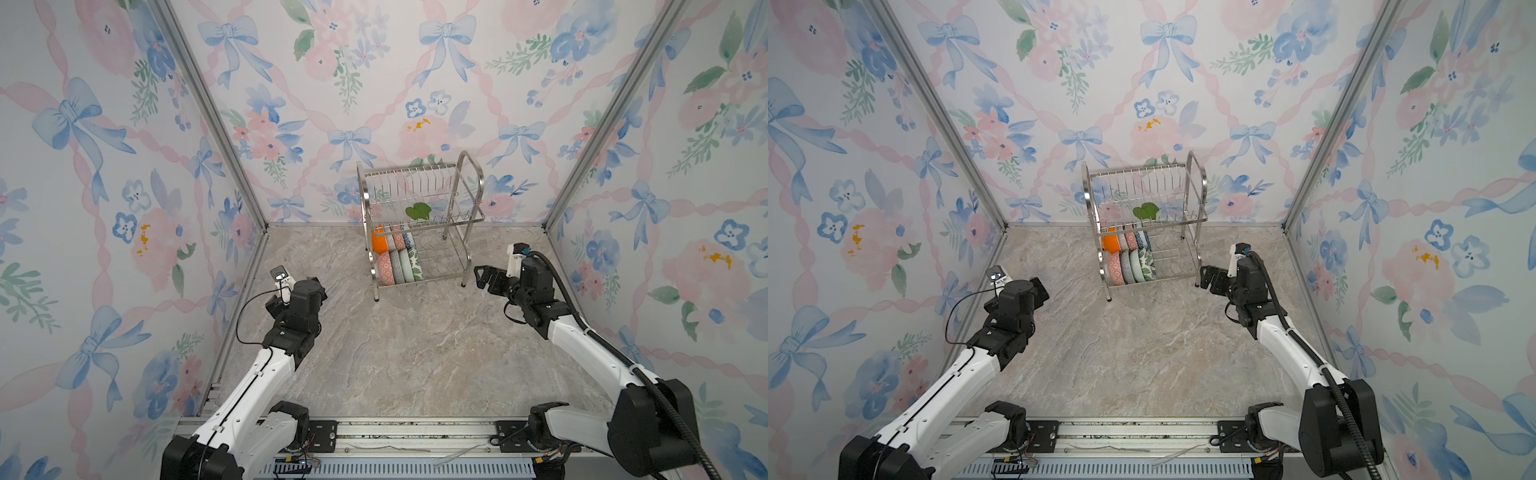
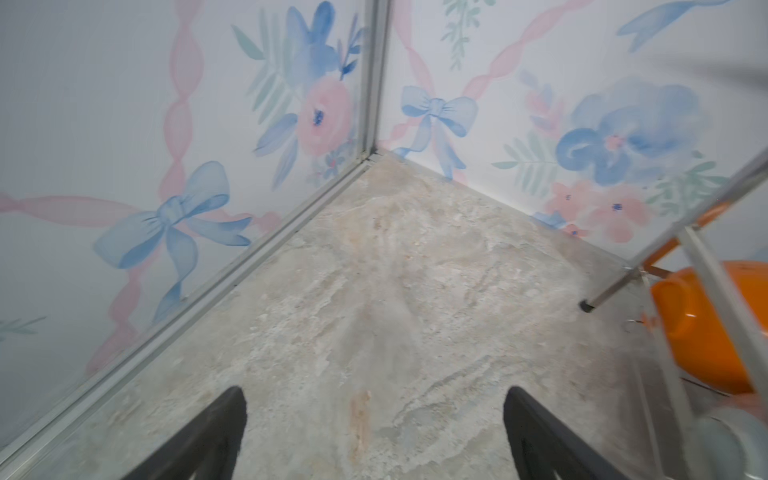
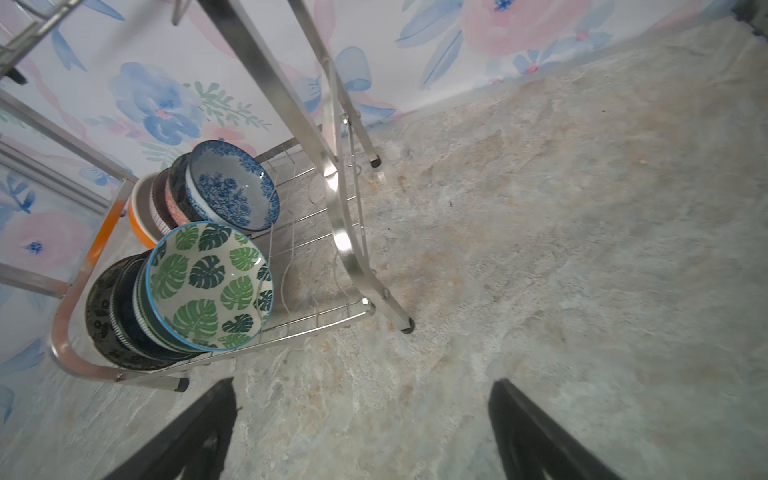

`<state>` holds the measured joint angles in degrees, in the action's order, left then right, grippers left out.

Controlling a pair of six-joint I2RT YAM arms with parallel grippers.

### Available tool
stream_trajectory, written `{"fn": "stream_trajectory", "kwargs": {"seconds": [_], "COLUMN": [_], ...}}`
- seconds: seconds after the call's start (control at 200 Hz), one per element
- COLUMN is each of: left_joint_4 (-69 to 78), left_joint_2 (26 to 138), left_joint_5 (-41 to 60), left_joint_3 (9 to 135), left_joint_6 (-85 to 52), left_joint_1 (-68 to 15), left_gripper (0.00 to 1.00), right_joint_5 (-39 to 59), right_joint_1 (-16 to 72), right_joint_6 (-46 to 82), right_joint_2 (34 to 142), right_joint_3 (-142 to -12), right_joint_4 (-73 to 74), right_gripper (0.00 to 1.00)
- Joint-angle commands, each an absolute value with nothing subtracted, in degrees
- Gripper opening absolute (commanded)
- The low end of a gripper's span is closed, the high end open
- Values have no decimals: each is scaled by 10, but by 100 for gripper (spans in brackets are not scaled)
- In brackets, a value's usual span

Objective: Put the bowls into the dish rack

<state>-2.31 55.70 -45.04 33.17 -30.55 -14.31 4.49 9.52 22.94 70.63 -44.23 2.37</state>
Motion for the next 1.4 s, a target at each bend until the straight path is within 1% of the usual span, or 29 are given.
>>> {"fn": "stream_trajectory", "kwargs": {"seconds": [0.0,0.03,0.095,0.19,0.24,0.315,0.385,0.565,0.66,0.785,0.85,1.155,1.205,1.28,1.395], "left_joint_4": [97,122,159,170,196,255,302,348,373,455,525,532,531,532,532], "left_joint_2": [585,601,645,718,748,777,804,831,831,829,839,865,871,884,888], "left_joint_5": [-600,-594,-543,-561,-547,-481,-430,-371,-371,-377,-351,-329,-316,-271,-266], "left_joint_3": [283,268,258,271,270,257,248,254,245,215,187,207,212,220,224], "left_joint_6": [-278,-278,-266,-255,-239,-223,-214,-189,-171,-139,-131,-75,-64,-34,-20], "left_joint_1": [-126,-115,-89,-85,-79,-58,-40,-32,-33,-32,-30,-59,-62,-70,-77], "left_gripper": [98,98,98,98,98,98,98,98,98,98,98,98,98,98,98], "right_joint_5": [-26,-51,-112,-217,-259,-318,-349,-362,-367,-368,-367,-367,-367,-367,-364], "right_joint_1": [85,85,84,82,82,81,80,77,77,78,78,85,88,89,89], "right_joint_6": [250,250,248,246,235,224,201,170,148,134,126,88,75,70,57], "right_joint_2": [683,678,666,651,644,635,631,631,643,660,665,681,684,688,699], "right_joint_3": [-425,-420,-410,-395,-381,-349,-313,-254,-247,-228,-215,-183,-177,-168,-161], "right_joint_4": [0,0,-2,0,14,55,111,205,220,251,276,345,358,378,411], "right_gripper": [96,96,96,96,96,97,96,97,96,97,97,97,96,97,97]}}
